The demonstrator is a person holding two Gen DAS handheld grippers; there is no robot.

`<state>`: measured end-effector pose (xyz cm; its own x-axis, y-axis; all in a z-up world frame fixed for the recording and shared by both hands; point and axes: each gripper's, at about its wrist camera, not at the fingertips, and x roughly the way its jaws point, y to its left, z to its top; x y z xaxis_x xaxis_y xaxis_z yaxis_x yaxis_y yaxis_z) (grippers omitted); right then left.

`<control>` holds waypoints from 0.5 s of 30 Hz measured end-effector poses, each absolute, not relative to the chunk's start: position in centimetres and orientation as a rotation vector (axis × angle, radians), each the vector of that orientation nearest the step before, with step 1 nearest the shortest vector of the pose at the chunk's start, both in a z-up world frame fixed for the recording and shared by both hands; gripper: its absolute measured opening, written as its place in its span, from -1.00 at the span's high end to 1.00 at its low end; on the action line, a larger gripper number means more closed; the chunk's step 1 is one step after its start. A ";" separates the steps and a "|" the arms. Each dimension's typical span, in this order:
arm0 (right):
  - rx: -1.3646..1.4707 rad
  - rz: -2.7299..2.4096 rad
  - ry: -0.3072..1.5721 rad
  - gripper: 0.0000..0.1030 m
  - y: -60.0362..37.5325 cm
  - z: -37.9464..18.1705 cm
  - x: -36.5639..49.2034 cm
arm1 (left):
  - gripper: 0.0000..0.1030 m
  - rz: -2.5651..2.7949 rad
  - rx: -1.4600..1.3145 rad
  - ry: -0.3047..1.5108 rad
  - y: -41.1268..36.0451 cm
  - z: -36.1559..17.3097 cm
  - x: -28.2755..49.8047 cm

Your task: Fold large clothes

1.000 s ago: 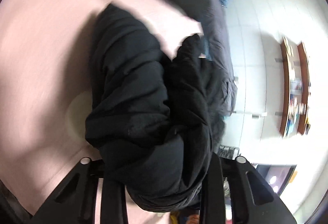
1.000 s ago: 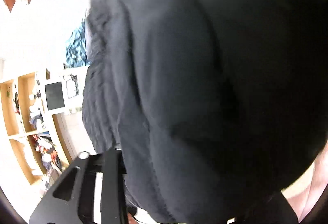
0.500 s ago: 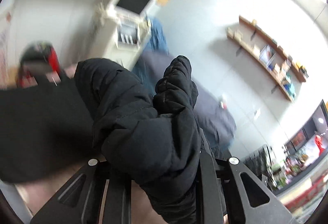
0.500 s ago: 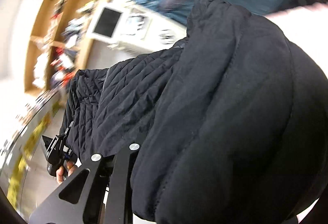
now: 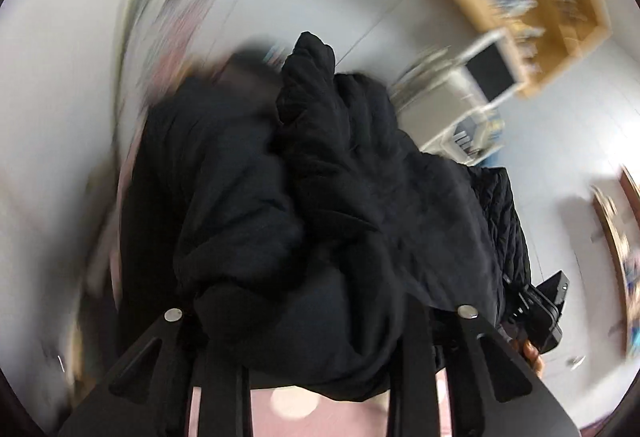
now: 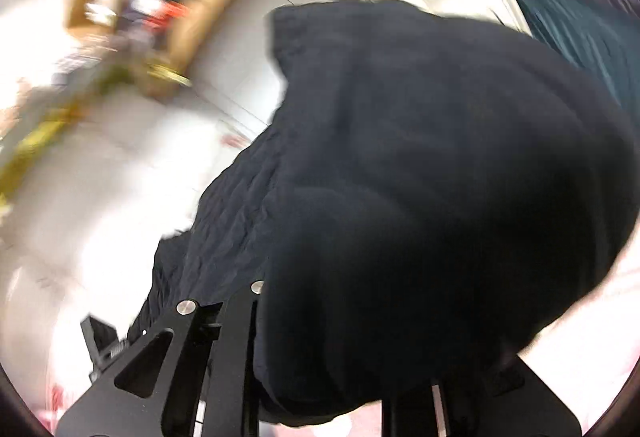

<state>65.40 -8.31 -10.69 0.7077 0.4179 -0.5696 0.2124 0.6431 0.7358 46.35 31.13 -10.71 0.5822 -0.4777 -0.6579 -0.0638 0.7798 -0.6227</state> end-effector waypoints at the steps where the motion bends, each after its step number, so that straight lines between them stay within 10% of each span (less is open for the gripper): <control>1: 0.952 0.119 0.822 0.60 -8.4 -12.8 65.7 | 0.30 -0.254 -0.696 0.948 31.9 -12.6 46.5; 15: 1.445 0.134 0.793 -0.32 -10.9 -19.0 63.0 | -0.09 -0.309 -1.101 0.995 34.9 -16.8 46.9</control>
<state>63.02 -10.92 -18.98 0.7436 0.5347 -0.4015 0.3730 0.1666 0.9127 46.89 34.95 -16.82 0.5533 -0.6543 -0.5155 -0.2472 0.4619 -0.8518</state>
